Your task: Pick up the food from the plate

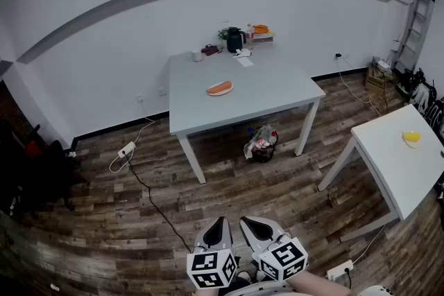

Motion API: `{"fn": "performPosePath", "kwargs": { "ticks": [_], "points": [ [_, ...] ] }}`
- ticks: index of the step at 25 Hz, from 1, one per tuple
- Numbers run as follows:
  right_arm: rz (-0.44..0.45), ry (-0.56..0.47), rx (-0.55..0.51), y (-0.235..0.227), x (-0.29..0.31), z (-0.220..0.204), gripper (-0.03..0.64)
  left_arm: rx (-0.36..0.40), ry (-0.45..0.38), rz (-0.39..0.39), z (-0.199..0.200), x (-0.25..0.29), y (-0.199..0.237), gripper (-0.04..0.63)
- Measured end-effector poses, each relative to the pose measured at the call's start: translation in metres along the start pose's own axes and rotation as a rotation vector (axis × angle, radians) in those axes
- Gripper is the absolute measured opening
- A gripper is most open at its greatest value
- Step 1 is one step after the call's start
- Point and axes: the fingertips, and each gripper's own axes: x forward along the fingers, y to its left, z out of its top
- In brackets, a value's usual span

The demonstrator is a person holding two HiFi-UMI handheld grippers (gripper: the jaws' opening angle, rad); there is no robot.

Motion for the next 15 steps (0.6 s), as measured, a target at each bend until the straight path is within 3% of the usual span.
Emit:
{"fn": "performPosePath", "kwargs": {
  "ticks": [15],
  "points": [
    [-0.007, 0.044, -0.007, -0.011, 0.049, -0.014, -0.002, -0.050, 0.003, -0.008, -0.003, 0.037, 0.039, 0.008]
  ]
}}
